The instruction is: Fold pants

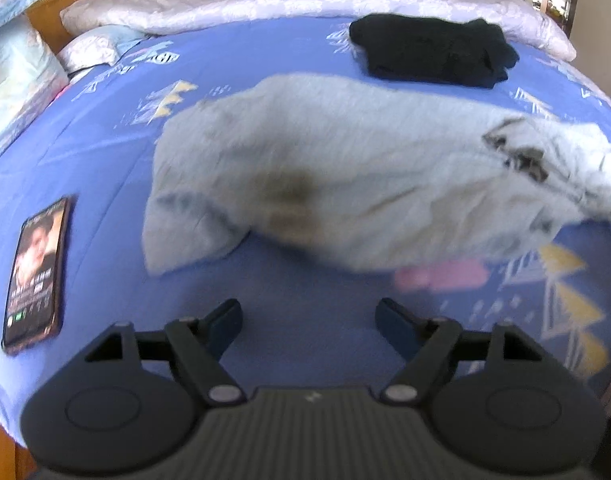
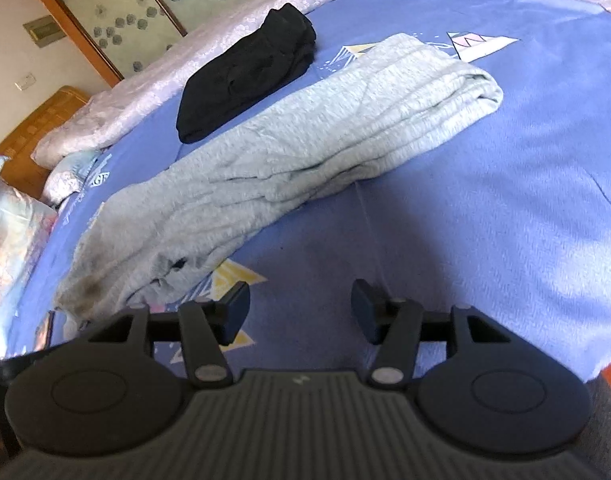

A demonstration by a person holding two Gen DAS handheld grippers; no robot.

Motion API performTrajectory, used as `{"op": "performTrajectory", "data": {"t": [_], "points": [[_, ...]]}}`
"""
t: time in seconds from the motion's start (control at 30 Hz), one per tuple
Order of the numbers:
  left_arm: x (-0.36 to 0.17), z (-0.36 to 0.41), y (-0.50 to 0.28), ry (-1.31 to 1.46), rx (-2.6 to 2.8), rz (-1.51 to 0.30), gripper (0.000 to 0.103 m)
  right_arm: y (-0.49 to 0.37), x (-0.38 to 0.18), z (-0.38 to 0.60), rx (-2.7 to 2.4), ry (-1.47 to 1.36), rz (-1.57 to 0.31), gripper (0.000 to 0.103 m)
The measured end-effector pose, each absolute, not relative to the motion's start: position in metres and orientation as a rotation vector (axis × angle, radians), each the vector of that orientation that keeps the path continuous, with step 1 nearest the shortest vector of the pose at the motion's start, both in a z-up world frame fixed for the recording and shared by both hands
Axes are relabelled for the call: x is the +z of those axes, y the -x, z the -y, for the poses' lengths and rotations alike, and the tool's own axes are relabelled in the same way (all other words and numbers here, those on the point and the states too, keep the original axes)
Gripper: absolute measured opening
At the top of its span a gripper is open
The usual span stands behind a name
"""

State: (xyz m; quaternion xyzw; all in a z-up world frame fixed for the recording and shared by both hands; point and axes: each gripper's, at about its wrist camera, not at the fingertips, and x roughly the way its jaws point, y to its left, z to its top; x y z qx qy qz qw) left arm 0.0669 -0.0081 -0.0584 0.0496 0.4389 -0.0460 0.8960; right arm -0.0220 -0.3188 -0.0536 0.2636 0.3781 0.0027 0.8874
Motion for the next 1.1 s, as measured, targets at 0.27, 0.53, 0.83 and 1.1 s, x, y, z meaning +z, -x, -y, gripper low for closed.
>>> {"op": "performTrajectory", "data": {"t": [0.27,0.53,0.83,1.1], "points": [[-0.072,-0.011,-0.058,-0.106,-0.1,-0.817,0.103,0.023,-0.058,0.294,-0.001,-0.419,-0.762,0.075],[-0.072,-0.013,-0.058,-0.099,-0.104,-0.818,0.103,0.021,-0.059,0.282,-0.005,-0.35,-0.755,0.08],[-0.064,-0.023,-0.067,-0.045,-0.149,-0.88,0.103,0.02,-0.059,0.278,-0.003,-0.361,-0.748,0.081],[-0.052,-0.095,-0.103,0.494,-0.229,-1.006,0.103,0.014,-0.059,0.257,0.042,-0.236,-0.757,0.082]]}}
